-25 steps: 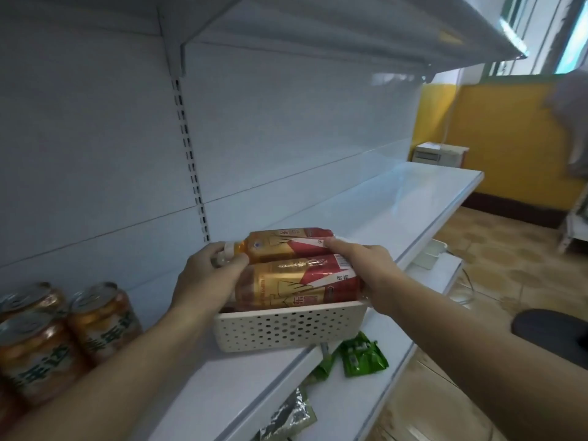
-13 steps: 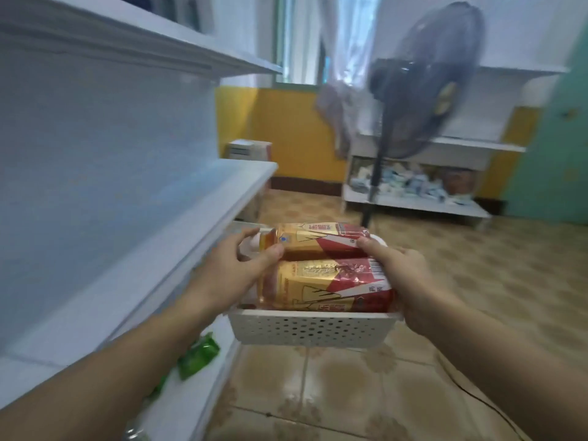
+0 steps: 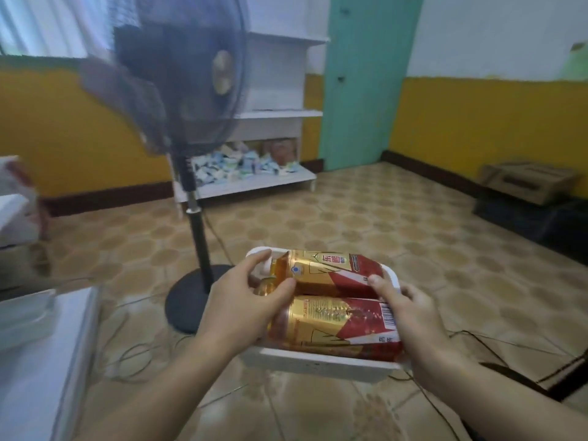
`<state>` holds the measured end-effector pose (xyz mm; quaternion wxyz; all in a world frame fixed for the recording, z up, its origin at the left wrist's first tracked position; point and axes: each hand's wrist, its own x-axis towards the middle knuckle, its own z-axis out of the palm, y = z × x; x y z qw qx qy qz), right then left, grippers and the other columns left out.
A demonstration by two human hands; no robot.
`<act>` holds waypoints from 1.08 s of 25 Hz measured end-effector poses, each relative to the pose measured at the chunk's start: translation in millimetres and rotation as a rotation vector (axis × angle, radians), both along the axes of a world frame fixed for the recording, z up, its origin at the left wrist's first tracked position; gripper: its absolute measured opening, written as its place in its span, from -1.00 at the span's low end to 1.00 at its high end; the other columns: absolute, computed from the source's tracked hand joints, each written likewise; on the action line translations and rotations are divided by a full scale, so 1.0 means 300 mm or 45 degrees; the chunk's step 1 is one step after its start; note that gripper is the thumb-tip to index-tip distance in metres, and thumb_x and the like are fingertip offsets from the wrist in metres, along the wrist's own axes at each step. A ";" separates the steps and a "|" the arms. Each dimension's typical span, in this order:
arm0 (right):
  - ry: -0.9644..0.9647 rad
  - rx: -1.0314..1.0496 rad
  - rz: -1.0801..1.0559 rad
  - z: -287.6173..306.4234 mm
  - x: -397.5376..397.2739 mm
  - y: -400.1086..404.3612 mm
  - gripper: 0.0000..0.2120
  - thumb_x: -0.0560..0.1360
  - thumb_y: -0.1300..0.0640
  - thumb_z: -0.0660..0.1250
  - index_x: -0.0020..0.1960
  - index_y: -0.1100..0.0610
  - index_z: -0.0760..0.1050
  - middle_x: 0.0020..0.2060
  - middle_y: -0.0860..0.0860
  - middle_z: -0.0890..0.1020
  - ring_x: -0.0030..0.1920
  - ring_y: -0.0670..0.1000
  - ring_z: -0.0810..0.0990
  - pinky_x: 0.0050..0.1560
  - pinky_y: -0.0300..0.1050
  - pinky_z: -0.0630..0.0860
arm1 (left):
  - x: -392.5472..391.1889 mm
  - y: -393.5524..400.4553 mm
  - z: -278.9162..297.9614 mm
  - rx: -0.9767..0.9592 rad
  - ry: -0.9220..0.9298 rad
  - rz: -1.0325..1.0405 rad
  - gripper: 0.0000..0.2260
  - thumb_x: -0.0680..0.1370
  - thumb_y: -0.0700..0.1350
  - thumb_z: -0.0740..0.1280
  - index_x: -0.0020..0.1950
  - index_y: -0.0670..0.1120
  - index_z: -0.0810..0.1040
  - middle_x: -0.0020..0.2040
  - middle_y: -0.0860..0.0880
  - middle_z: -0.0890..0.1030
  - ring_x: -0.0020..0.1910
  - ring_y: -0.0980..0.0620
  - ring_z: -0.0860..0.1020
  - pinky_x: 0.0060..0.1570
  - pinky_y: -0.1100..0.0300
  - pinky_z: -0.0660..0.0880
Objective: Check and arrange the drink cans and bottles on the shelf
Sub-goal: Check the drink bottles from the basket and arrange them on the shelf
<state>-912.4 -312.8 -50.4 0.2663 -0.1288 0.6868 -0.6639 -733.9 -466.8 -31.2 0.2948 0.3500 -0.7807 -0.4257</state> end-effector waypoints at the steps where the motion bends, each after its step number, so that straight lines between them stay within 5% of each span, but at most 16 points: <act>1: 0.005 -0.002 -0.050 0.043 -0.056 0.003 -0.65 0.50 -0.07 0.50 0.12 0.14 0.57 -0.18 0.14 0.77 -0.21 0.19 0.78 -0.05 0.21 0.71 | -0.078 -0.013 0.041 -0.017 0.007 -0.041 -0.52 0.34 0.32 0.40 0.25 0.37 0.48 -0.14 0.26 0.64 -0.14 0.28 0.62 -0.09 0.06 0.66; 3: -0.005 -0.011 -0.148 0.183 -0.173 0.038 -0.69 0.51 -0.04 0.49 0.11 0.15 0.57 -0.17 0.15 0.77 -0.21 0.20 0.78 -0.07 0.19 0.71 | -0.237 -0.021 0.168 -0.033 0.006 -0.126 -0.60 0.35 0.31 0.39 0.18 0.43 0.48 -0.15 0.29 0.62 -0.15 0.27 0.61 -0.12 0.06 0.65; 8: 0.040 -0.022 -0.321 0.751 -0.405 0.163 -0.72 0.53 -0.04 0.47 0.11 0.11 0.55 -0.20 0.13 0.77 -0.24 0.18 0.78 -0.14 0.11 0.71 | -0.551 0.001 0.685 -0.052 0.006 -0.294 -0.41 0.32 0.38 0.34 0.36 0.39 0.41 -0.03 0.16 0.59 -0.01 0.11 0.62 -0.03 -0.05 0.63; 12: 0.126 -0.039 -0.312 1.247 -0.562 0.162 -0.74 0.55 -0.03 0.45 0.15 0.07 0.53 -0.19 0.11 0.77 -0.25 0.15 0.78 -0.26 0.01 0.69 | -0.732 -0.015 1.141 -0.052 0.061 -0.351 -0.59 0.40 0.27 0.40 0.22 0.47 0.42 -0.13 0.23 0.61 -0.10 0.16 0.60 -0.07 0.12 0.55; 15: 0.194 -0.004 -0.294 1.502 -0.662 0.078 -0.73 0.53 -0.05 0.47 0.12 0.07 0.55 -0.19 0.08 0.77 -0.23 0.15 0.78 -0.11 0.15 0.72 | -0.826 -0.081 1.364 -0.006 0.071 -0.293 -0.44 0.35 0.33 0.34 0.35 0.35 0.43 -0.12 0.13 0.59 -0.04 0.14 0.60 0.02 0.08 0.56; 24: 0.197 0.049 -0.207 1.661 -1.037 -0.506 -0.67 0.50 -0.06 0.51 0.10 0.14 0.56 -0.16 0.10 0.77 -0.22 0.11 0.78 -0.09 0.12 0.72 | -1.151 -0.648 1.513 0.023 0.040 -0.200 -0.55 0.34 0.37 0.33 0.21 0.34 0.52 -0.15 0.04 0.63 -0.10 0.03 0.65 -0.01 -0.11 0.61; 27: 0.199 0.047 -0.265 1.634 -1.194 -0.759 -0.65 0.51 -0.07 0.50 0.14 0.14 0.55 -0.12 0.10 0.77 -0.26 0.05 0.78 -0.24 -0.05 0.70 | -1.329 -0.916 1.526 0.047 0.071 -0.245 -0.43 0.27 0.40 0.40 0.26 0.33 0.50 -0.07 0.08 0.63 -0.05 0.07 0.64 0.05 -0.08 0.60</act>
